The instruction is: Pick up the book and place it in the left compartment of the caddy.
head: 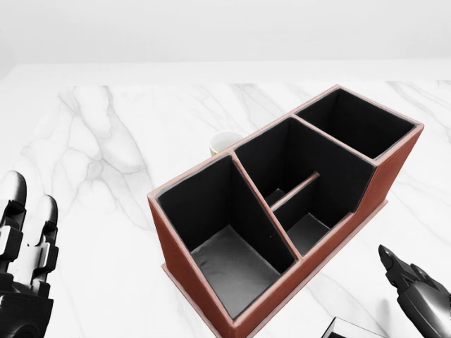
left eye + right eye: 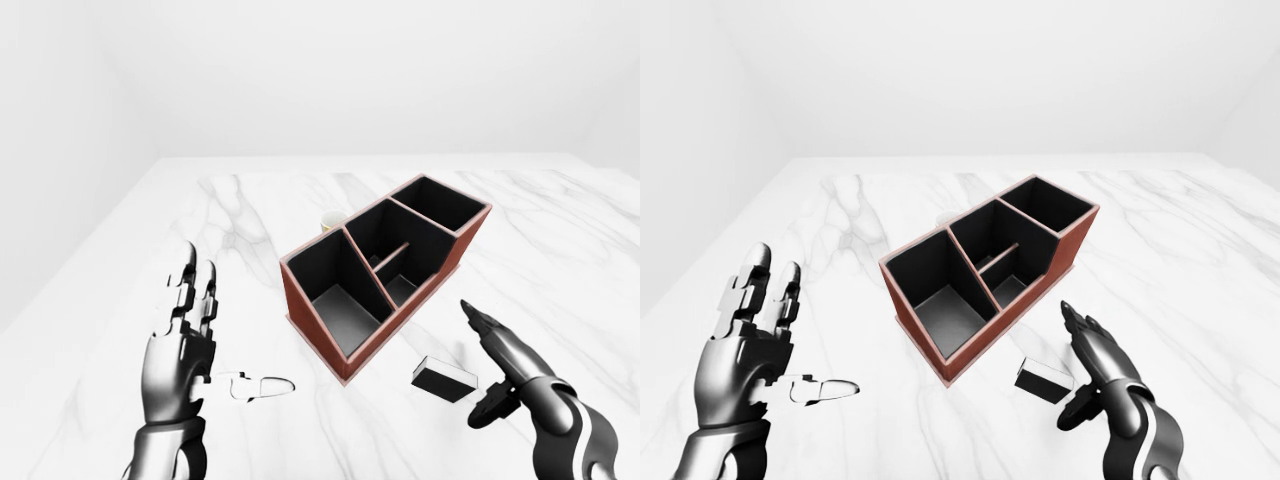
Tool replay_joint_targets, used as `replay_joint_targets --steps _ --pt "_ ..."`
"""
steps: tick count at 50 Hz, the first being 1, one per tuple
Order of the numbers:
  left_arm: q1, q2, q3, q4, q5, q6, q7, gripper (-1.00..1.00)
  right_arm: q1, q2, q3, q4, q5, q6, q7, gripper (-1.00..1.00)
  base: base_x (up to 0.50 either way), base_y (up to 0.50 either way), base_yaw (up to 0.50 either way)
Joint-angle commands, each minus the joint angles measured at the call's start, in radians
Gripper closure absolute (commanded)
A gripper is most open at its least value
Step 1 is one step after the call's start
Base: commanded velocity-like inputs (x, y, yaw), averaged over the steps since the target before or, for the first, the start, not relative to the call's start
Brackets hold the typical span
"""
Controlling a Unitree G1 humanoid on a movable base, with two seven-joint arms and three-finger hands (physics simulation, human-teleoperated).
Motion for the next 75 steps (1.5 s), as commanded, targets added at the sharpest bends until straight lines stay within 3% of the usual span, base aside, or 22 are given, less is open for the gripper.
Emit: replay_joint_targets --steps 1,20,21,24,29,32,39,51,52,54,57,58,60,61,62,75 --pt "0.001 0.003 -0.003 0.008 0.000 -0.008 0.003 -1.00 -0.010 -0.008 0.034 0.020 -0.043 0.000 0.000 -1.00 0.00 0.00 0.00" --pt "0.001 0.001 -0.004 0.003 -0.006 -0.003 0.003 -1.00 -0.042 -0.022 0.094 0.092 -0.087 0.000 0.000 -1.00 0.00 0.00 0.00" --pt "-0.005 0.004 -0.004 -0.023 -0.007 0.027 0.008 -1.00 -0.042 -0.021 0.098 0.087 -0.089 0.000 0.000 -1.00 0.00 0.00 0.00" --pt "0.005 0.003 -0.007 -0.003 -0.005 -0.001 0.003 -1.00 -0.046 -0.027 0.103 0.083 -0.096 0.000 0.000 -1.00 0.00 0.00 0.00" --pt "0.003 0.002 -0.002 -0.007 -0.010 0.004 0.003 -1.00 -0.061 -0.033 0.113 0.088 -0.114 0.000 0.000 -1.00 0.00 0.00 0.00" --pt "0.008 0.002 -0.010 -0.004 -0.004 -0.005 0.004 -1.00 -0.073 -0.034 0.126 0.089 -0.124 0.000 0.000 -1.00 0.00 0.00 0.00" --pt "0.000 0.003 0.003 -0.010 -0.015 0.010 0.002 -1.00 -0.090 -0.047 0.130 0.104 -0.126 0.000 0.000 -1.00 0.00 0.00 0.00" --pt "0.010 0.004 -0.011 -0.005 -0.004 -0.005 0.005 -1.00 -0.090 -0.047 0.139 0.128 -0.120 0.000 0.000 -1.00 0.00 0.00 0.00" --pt "0.000 0.007 -0.007 -0.031 -0.009 0.027 0.010 -1.00 -0.091 -0.048 0.139 0.135 -0.118 0.000 0.000 -1.00 0.00 0.00 0.00" --pt "0.004 0.004 -0.007 -0.009 -0.007 0.004 0.006 -1.00 -0.089 -0.048 0.142 0.142 -0.114 0.000 0.000 -1.00 0.00 0.00 0.00" --pt "0.005 0.004 -0.008 -0.007 -0.006 0.002 0.006 -1.00 -0.088 -0.049 0.148 0.162 -0.112 0.000 0.000 -1.00 0.00 0.00 0.00" --pt "-0.002 0.006 -0.007 -0.024 -0.007 0.025 0.010 -1.00 -0.088 -0.049 0.150 0.164 -0.112 0.000 0.000 -1.00 0.00 0.00 0.00" --pt "-0.003 0.006 -0.007 -0.030 -0.007 0.027 0.010 -1.00 -0.087 -0.049 0.152 0.165 -0.112 0.000 0.000 -1.00 0.00 0.00 0.00" --pt "0.007 0.004 -0.008 -0.015 -0.006 0.008 0.006 -1.00 -0.088 -0.048 0.154 0.167 -0.110 0.000 0.000 -1.00 0.00 0.00 0.00" --pt "0.008 0.004 -0.008 -0.015 -0.007 0.006 0.005 -1.00 -0.088 -0.048 0.154 0.170 -0.109 0.000 0.000 -1.00 0.00 0.00 0.00" --pt "0.008 0.004 -0.010 -0.011 -0.005 0.003 0.007 -1.00 -0.081 -0.051 0.166 0.219 -0.069 0.000 0.000 -1.00 0.00 0.00 0.00"
